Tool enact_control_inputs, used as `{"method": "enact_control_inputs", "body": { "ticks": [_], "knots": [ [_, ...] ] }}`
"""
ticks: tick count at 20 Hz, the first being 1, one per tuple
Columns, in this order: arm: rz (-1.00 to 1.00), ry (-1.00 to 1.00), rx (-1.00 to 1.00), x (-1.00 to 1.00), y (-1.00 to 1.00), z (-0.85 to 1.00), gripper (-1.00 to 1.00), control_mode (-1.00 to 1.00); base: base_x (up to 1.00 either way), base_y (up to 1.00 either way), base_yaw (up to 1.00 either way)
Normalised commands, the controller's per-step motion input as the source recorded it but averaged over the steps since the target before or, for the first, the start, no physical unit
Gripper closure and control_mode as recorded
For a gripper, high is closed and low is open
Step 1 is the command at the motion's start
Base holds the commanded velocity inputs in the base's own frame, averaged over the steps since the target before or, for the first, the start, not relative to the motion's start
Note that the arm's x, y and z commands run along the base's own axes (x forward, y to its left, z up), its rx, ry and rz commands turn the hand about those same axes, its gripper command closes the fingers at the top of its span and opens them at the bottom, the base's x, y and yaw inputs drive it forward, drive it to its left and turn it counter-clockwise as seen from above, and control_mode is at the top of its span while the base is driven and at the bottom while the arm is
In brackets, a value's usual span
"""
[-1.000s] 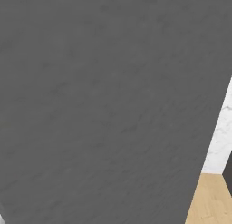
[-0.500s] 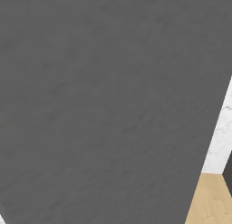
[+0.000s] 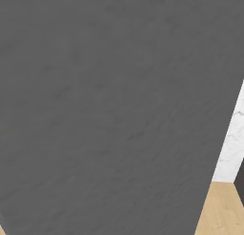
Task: Place one tomato and one chicken drumstick in each tupperware on the nearby counter, to pack two identical lunches.
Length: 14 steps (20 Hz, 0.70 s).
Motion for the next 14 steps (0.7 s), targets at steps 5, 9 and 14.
{"method": "enact_control_inputs", "body": {
  "ticks": [5,9,14],
  "knots": [
    [0.00,0.00,0.00,0.86,-0.10,-0.13,-1.00,-1.00,0.00,0.00,0.00],
    [0.00,0.00,0.00,0.72,-0.08,-0.24,-1.00,-1.00,0.00,0.00,0.00],
    [-0.01,0.00,0.00,0.59,-0.20,-0.29,-1.00,-1.00,0.00,0.00,0.00]
  ]
}}
